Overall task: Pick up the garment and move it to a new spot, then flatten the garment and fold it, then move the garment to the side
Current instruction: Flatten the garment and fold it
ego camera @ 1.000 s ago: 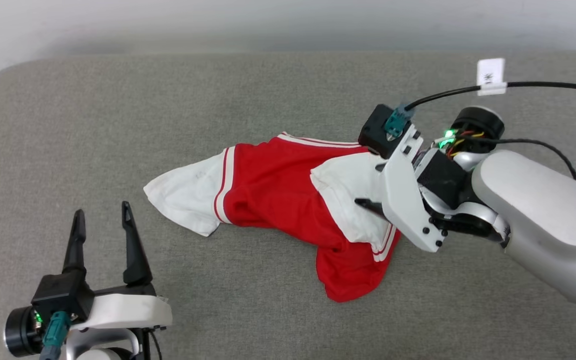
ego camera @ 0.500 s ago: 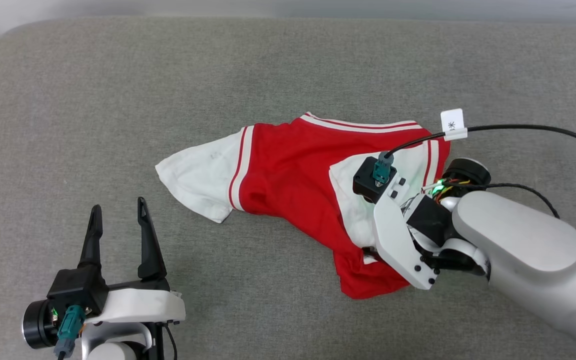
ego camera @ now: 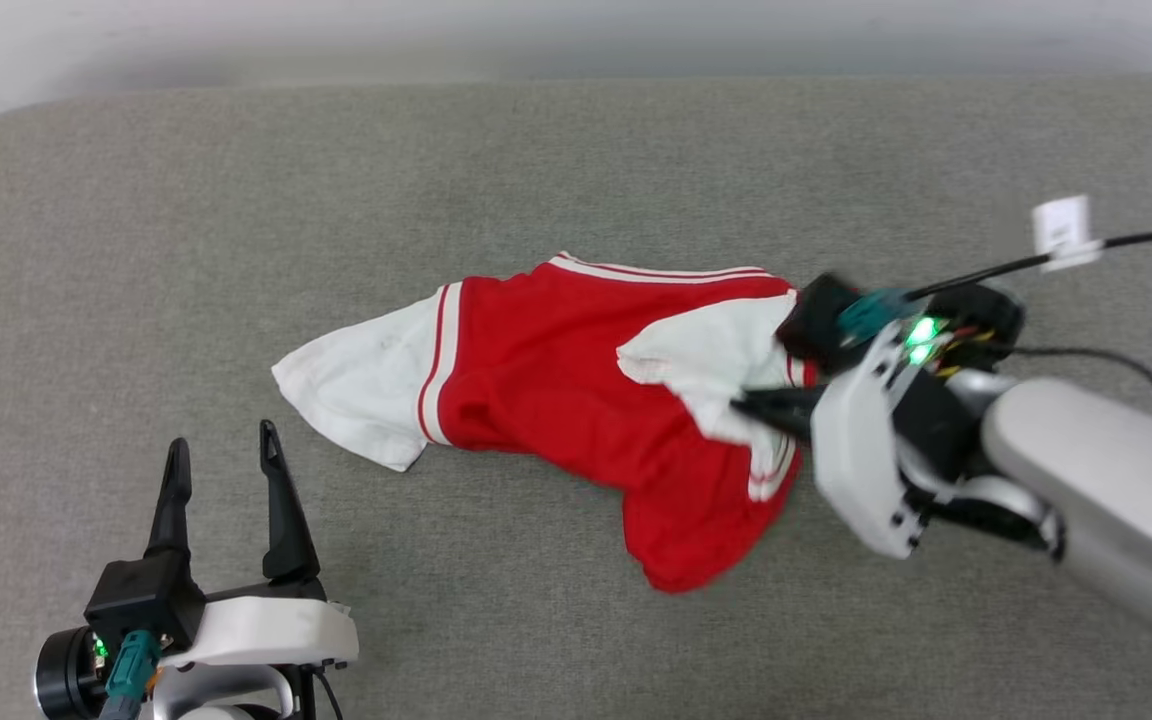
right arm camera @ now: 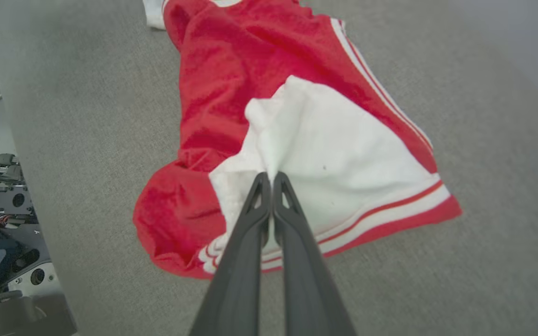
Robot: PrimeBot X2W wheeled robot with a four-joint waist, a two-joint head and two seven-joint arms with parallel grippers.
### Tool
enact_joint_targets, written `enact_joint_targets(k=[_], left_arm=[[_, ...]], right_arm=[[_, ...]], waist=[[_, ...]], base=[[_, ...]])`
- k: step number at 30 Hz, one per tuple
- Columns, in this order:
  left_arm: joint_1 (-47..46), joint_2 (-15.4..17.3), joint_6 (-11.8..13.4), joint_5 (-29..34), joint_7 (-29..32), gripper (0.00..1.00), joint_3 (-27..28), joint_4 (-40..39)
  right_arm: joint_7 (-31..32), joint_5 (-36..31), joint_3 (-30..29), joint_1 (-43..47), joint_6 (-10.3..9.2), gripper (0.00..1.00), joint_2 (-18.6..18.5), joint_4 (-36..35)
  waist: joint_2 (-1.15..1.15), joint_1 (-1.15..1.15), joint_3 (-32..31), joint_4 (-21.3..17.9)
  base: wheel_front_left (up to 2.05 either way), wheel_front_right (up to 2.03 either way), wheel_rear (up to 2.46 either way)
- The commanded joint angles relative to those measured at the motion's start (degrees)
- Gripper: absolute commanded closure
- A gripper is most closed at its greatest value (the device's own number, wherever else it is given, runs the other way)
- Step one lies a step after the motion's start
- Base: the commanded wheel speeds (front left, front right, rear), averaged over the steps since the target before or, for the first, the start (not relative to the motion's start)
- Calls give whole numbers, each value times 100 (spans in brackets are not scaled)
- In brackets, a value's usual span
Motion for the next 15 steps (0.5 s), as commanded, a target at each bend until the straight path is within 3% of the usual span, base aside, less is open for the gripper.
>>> enact_joint_targets(k=[1, 10, 13, 15], left_arm=[[89, -12, -12, 12, -14, 0, 33, -30], [70, -41, -55, -20, -14, 0, -8, -73], [-16, -43, -70, -50, -14, 0, -75, -79], [-142, -42, -48, -120, -14, 0, -176, -34]], right_arm=[[-205, 38, -162, -98, -4, 100, -164, -115], [-637, 251, -1146, -246, -4, 100, -555, 0], [-638, 133, -1389, -431, -4, 100, -563, 456], [-468, -8, -1452, -516, -4, 100, -343, 1411]], waist=[[0, 0, -59, -78], [0, 0, 18, -117], [0, 0, 141, -47], [0, 0, 337, 89]], base=[[0, 0, 0], [0, 0, 0], [0, 0, 0], [0, 0, 0]])
